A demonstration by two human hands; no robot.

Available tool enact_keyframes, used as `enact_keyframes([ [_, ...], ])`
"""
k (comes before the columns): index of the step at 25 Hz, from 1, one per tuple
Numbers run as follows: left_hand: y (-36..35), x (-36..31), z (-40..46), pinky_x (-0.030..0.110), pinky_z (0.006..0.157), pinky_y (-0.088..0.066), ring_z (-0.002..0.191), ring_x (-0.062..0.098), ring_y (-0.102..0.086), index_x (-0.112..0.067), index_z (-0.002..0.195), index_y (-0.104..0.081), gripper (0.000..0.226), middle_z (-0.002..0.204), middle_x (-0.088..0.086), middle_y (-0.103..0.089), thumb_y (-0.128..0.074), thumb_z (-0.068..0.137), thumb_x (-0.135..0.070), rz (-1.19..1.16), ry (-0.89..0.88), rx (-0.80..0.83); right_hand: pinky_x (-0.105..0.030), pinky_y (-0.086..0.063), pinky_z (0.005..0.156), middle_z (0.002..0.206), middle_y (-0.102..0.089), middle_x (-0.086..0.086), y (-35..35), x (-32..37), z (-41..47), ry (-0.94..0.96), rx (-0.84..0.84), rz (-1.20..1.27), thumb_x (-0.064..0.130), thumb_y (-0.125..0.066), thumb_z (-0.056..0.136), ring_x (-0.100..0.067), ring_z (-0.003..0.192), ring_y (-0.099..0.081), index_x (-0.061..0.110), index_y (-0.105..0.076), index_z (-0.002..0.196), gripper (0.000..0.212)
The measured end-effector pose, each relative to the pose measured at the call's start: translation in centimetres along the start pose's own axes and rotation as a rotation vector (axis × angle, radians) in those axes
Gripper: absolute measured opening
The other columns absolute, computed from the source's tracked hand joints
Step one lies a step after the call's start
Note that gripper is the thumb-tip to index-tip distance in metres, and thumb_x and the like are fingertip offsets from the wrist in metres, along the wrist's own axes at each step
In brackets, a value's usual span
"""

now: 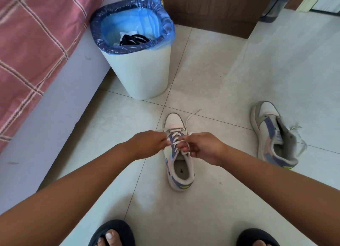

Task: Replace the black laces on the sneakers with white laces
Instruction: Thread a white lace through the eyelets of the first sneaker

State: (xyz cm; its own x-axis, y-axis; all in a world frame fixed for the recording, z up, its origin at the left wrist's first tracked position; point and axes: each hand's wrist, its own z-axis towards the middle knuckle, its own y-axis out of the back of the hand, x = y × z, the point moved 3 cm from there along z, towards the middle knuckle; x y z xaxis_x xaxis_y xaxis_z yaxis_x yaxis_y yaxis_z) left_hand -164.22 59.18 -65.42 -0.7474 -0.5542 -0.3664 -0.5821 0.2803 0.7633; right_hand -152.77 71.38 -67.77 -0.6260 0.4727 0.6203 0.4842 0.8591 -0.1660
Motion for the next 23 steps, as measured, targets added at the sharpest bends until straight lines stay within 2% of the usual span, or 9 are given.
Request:
enact_keyframes([
  [3,-1.4,2.9,-1.8,0.02,0.059,-0.037,0.065,0.008,-0.048,-0.019,0.072,-0.056,0.037,0.072,-0.007,-0.052,-0.041,0.098,-0.04,-0.185,0.164,0.359,-0.018,-0.042,0.052,0.069,-0.059,-0.008,0.2,-0.3,0.3,-0.047,-0.087,0.201,-0.01,-0.055,0.086,-0.011,0.056,-0.052,0.003,-0.064,0.083,0.016],
  [6,-2.8,4.0,-2.3,0.025,0.071,-0.045,0.079,0.015,-0.058,-0.017,0.099,-0.067,0.028,0.091,0.0,-0.062,-0.043,0.097,-0.032,0.051,0.224,0.62,-0.022,-0.043,0.06,0.07,-0.06,-0.008,-0.1,-0.5,0.5,0.017,-0.103,0.11,-0.016,-0.058,0.079,-0.016,0.064,-0.055,0.007,-0.061,0.074,0.023],
  [9,-2.6,2.5,-0.2,0.024,0.093,-0.04,0.115,0.017,-0.051,-0.018,0.127,-0.055,0.036,0.13,0.002,-0.053,-0.04,0.096,-0.01,-0.123,0.097,0.218,-0.014,-0.043,0.057,0.07,-0.057,-0.003,-0.2,0.3,0.1,0.273,-0.168,-0.37,-0.011,-0.058,0.078,-0.014,0.065,-0.053,0.01,-0.06,0.071,0.023],
  [11,-1.9,0.6,0.7,0.013,0.078,-0.042,0.101,0.009,-0.054,-0.014,0.125,-0.055,0.034,0.12,0.0,-0.056,-0.038,0.097,-0.005,-0.54,0.084,-0.065,-0.01,-0.036,0.058,0.076,-0.051,0.0,-0.4,0.9,0.0,0.547,-0.281,-0.796,-0.003,-0.057,0.081,-0.012,0.07,-0.045,0.012,-0.058,0.079,0.015],
  [12,-1.8,-0.4,1.1,0.007,0.068,-0.041,0.091,0.005,-0.054,-0.013,0.123,-0.057,0.032,0.112,-0.002,-0.056,-0.038,0.098,-0.006,-0.705,0.093,-0.102,-0.011,-0.033,0.059,0.081,-0.048,0.002,-0.5,0.9,0.2,0.655,-0.33,-0.912,0.0,-0.056,0.083,-0.012,0.073,-0.042,0.012,-0.058,0.086,0.012],
  [14,-2.2,-1.6,1.8,0.004,0.056,-0.04,0.078,0.002,-0.052,-0.014,0.123,-0.057,0.029,0.102,-0.002,-0.056,-0.04,0.1,-0.011,-0.891,0.089,-0.074,-0.012,-0.033,0.059,0.084,-0.047,0.003,-0.2,0.8,0.7,0.667,-0.388,-0.85,0.009,-0.056,0.088,-0.011,0.071,-0.042,0.013,-0.053,0.095,0.008],
  [18,-2.4,-1.1,2.8,0.02,0.062,-0.046,0.078,0.01,-0.056,-0.023,0.119,-0.056,0.023,0.091,-0.003,-0.059,-0.048,0.098,-0.025,-0.987,0.09,0.047,-0.02,-0.039,0.058,0.071,-0.053,0.004,1.0,0.8,2.0,0.455,-0.298,-0.648,0.018,-0.065,0.086,-0.009,0.063,-0.046,0.014,-0.053,0.081,0.014],
  [21,-2.4,-1.1,3.2,0.025,0.068,-0.046,0.079,0.012,-0.056,-0.016,0.093,-0.061,0.009,0.085,0.001,-0.061,-0.055,0.095,-0.023,-1.057,0.162,0.033,-0.026,-0.044,0.059,0.067,-0.057,0.0,1.8,0.7,2.2,0.414,-0.25,-0.466,0.013,-0.072,0.081,-0.012,0.061,-0.05,0.011,-0.059,0.076,0.014],
  [23,-2.4,-1.3,3.4,0.027,0.07,-0.045,0.081,0.014,-0.056,-0.014,0.082,-0.061,0.013,0.086,0.005,-0.061,-0.053,0.092,-0.016,-1.269,0.272,0.011,-0.023,-0.047,0.057,0.066,-0.059,-0.004,2.1,0.6,2.1,0.386,-0.238,-0.367,0.007,-0.072,0.081,-0.01,0.056,-0.053,0.004,-0.063,0.078,0.01],
])
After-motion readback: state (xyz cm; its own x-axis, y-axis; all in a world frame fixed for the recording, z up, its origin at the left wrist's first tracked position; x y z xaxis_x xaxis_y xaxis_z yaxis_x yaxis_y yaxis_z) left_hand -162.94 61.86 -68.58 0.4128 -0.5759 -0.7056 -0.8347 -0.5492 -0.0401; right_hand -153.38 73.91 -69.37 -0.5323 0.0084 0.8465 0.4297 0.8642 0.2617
